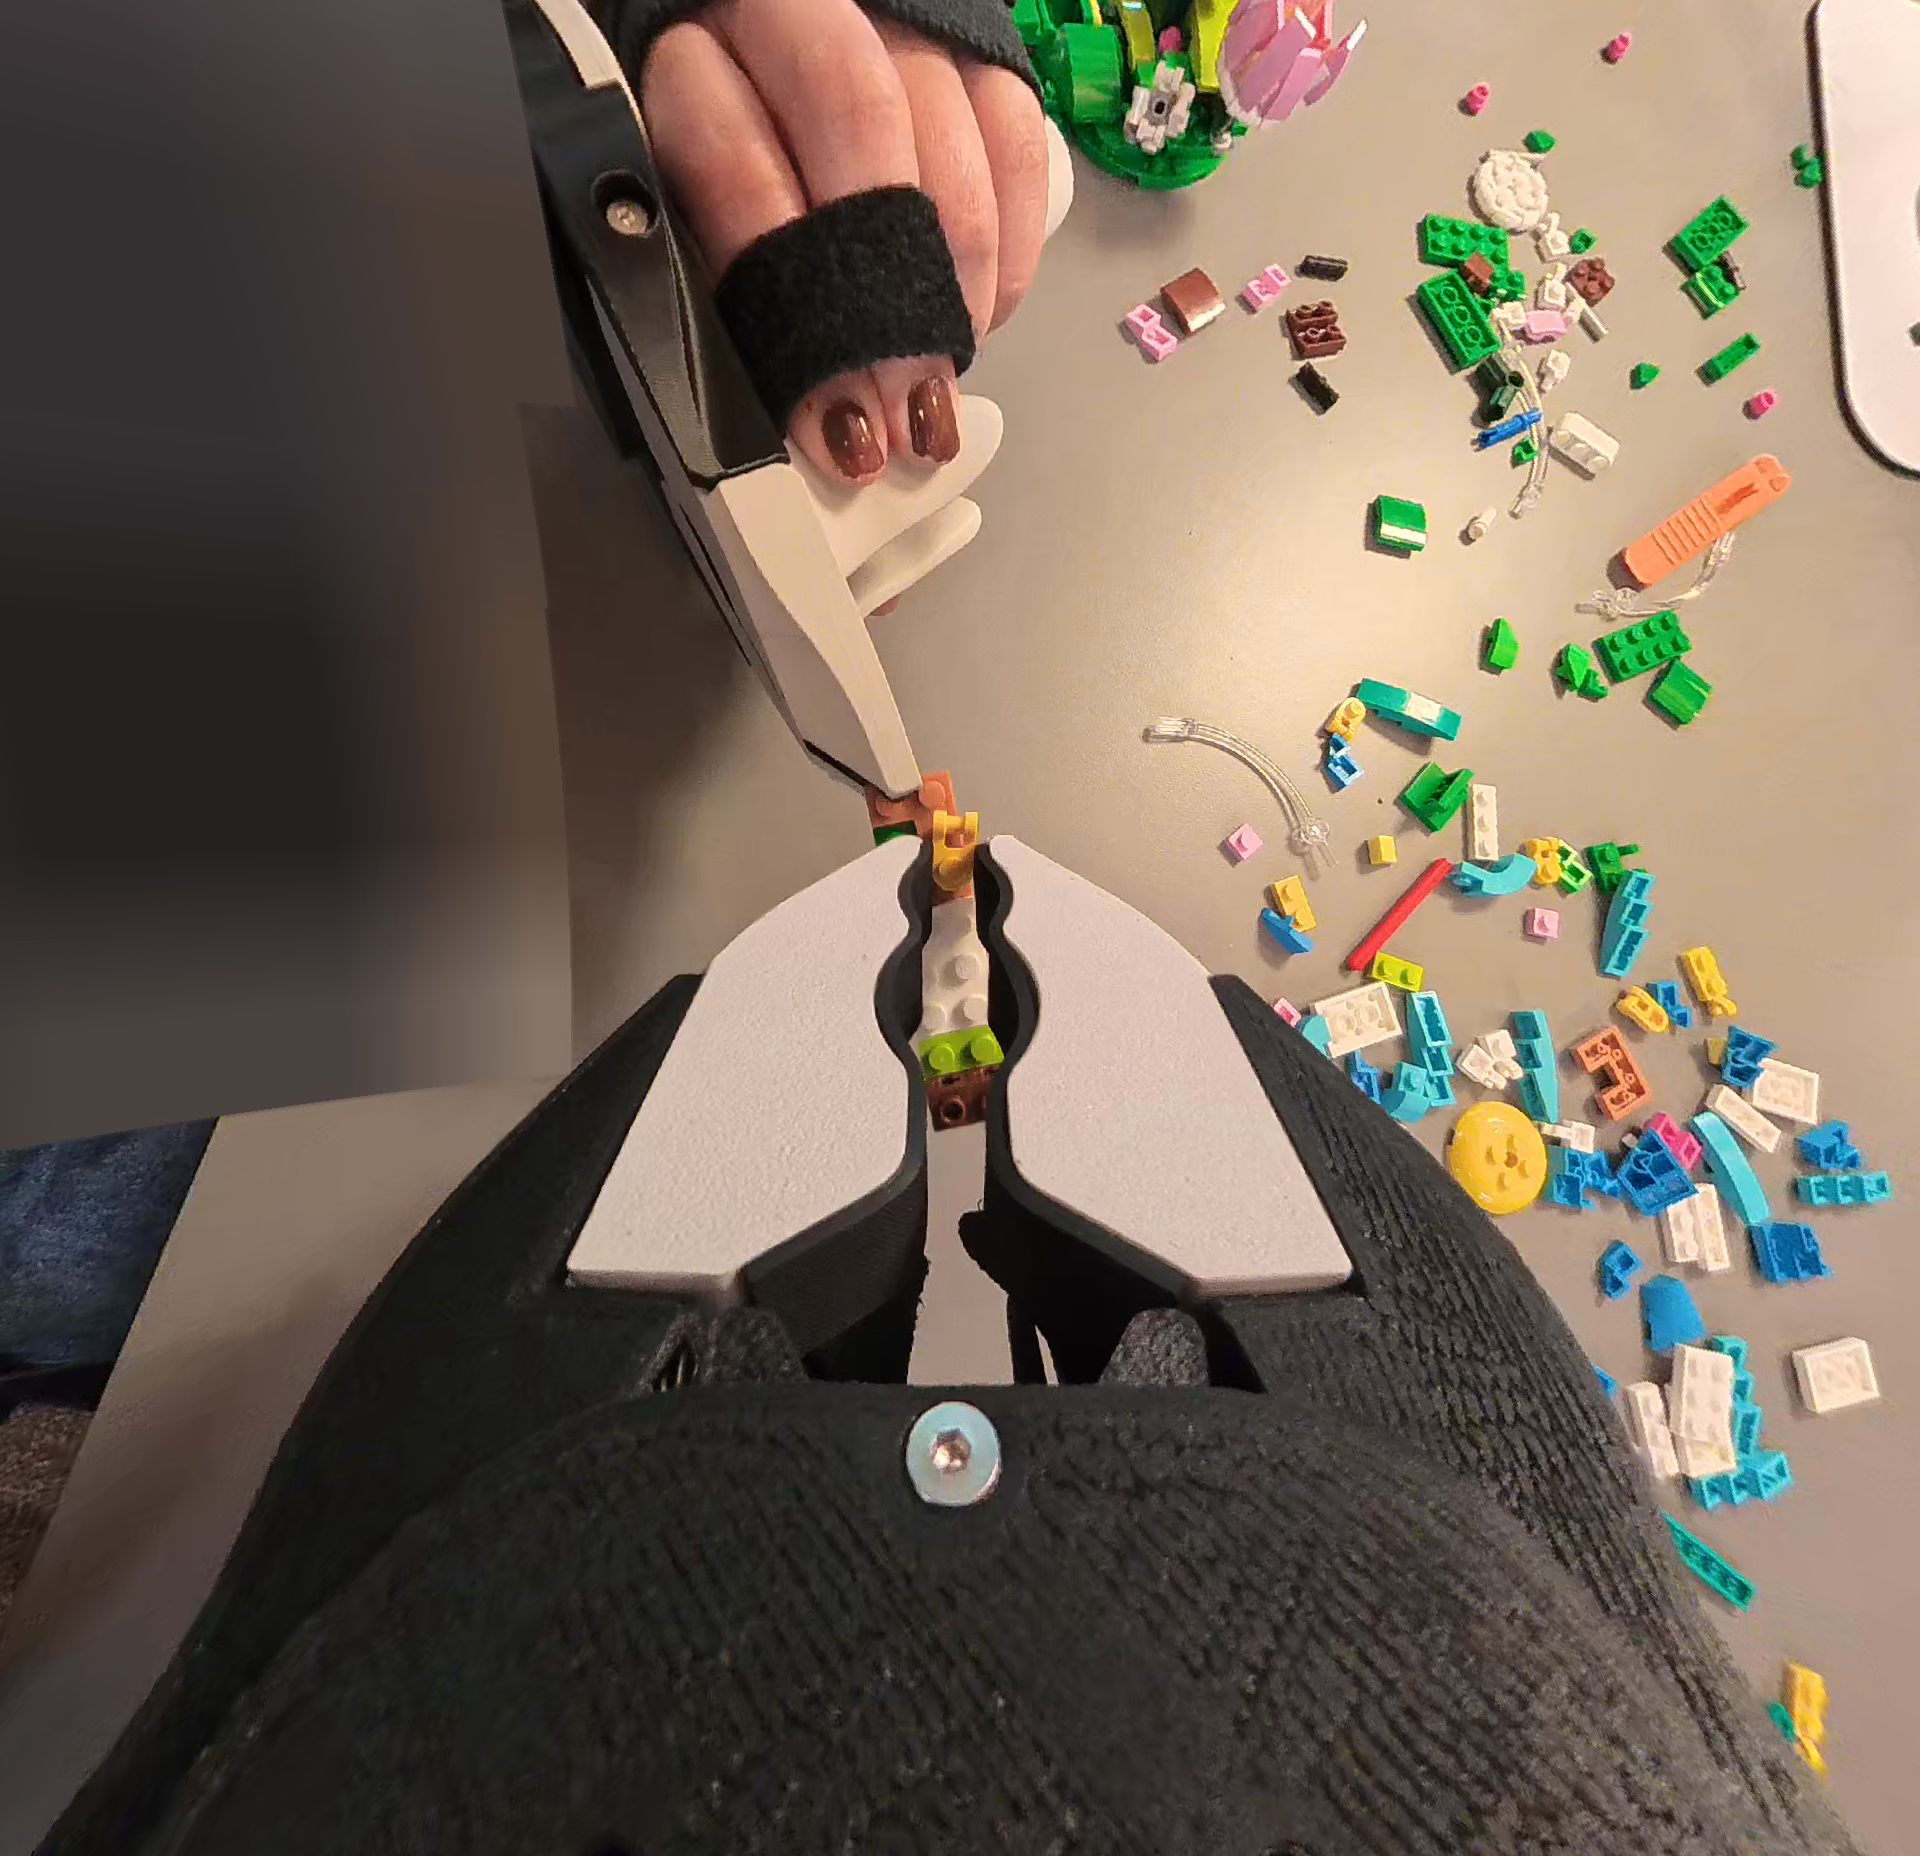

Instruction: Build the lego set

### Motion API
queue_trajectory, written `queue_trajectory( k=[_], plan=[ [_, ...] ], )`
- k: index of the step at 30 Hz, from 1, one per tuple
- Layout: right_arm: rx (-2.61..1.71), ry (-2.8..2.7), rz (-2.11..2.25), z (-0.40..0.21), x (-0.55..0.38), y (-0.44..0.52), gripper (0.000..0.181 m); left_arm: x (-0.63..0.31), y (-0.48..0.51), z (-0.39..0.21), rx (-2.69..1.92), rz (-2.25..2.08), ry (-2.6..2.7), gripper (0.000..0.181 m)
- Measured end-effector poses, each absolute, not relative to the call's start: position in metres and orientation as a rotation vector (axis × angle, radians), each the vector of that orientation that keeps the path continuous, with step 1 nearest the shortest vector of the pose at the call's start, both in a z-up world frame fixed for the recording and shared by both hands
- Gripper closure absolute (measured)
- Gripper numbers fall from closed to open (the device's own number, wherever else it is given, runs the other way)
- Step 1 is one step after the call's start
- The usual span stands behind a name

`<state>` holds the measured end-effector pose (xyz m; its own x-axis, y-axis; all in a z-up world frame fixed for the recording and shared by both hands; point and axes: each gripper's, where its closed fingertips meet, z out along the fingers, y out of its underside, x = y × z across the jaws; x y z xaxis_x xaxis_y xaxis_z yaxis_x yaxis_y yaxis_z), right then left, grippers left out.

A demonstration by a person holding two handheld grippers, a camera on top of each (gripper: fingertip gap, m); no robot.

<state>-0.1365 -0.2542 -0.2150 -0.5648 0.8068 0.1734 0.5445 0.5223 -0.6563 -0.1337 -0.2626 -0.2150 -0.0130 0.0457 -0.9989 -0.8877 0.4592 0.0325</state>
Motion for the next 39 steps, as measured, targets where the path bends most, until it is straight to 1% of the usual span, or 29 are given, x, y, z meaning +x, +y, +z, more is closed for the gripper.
queue_trajectory(
  k=[25,29,35,39],
  plan=[
    [-1.089,-2.317,0.726,-0.2162,-0.1347,-0.2557,0.174,-0.1323,-0.2632,-0.2140,-0.790,0.892,1.385,0.175],
    [-1.085,-2.317,0.734,-0.2152,-0.1338,-0.2565,0.170,-0.1327,-0.2631,-0.2133,-0.791,0.891,1.380,0.175],
    [-1.057,-2.261,0.726,-0.2109,-0.1303,-0.2555,0.156,-0.1347,-0.2610,-0.2122,-0.819,0.877,1.363,0.175],
    [-1.006,-2.149,0.635,-0.2071,-0.1286,-0.2515,0.146,-0.1390,-0.2568,-0.2123,-0.885,0.839,1.341,0.175]
  ],
)
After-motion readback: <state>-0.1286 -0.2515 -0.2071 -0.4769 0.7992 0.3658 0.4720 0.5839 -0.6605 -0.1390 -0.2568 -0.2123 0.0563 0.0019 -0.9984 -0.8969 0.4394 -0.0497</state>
